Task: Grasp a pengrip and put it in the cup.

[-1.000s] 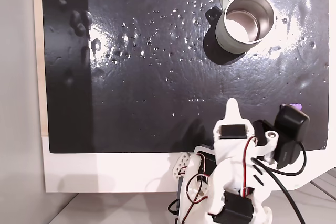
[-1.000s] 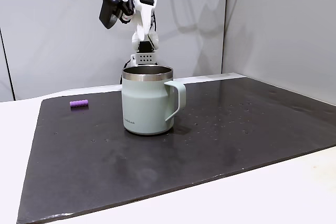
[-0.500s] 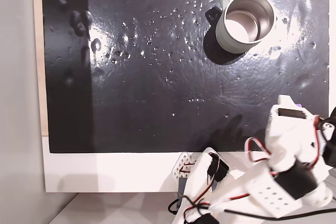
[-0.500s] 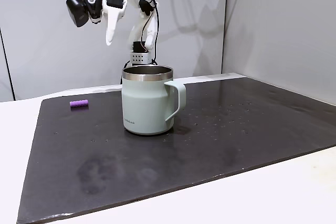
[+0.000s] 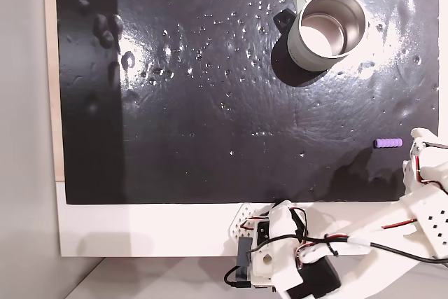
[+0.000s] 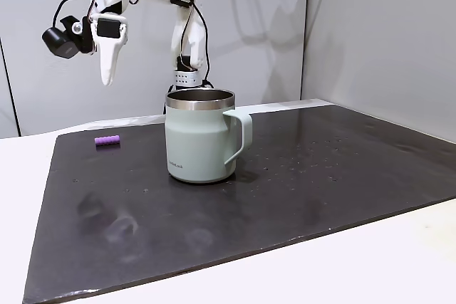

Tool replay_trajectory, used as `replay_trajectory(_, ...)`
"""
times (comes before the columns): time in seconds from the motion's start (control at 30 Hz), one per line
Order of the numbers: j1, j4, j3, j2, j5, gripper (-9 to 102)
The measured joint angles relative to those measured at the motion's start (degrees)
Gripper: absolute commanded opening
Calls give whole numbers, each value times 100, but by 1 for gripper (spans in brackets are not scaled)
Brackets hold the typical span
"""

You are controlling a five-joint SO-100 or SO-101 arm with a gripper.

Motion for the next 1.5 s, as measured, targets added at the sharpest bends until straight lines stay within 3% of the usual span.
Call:
replay_trajectory(0.43, 114, -316, 0, -1046, -264, 22)
replay_trajectory(1.0, 299, -1397, -9, -2751, -817, 20)
replay_trajectory(1.33, 114, -1661, -9, -2786, -1020, 1)
replay_trajectory(1.5, 114, -1670, -9, -2786, -1020, 0)
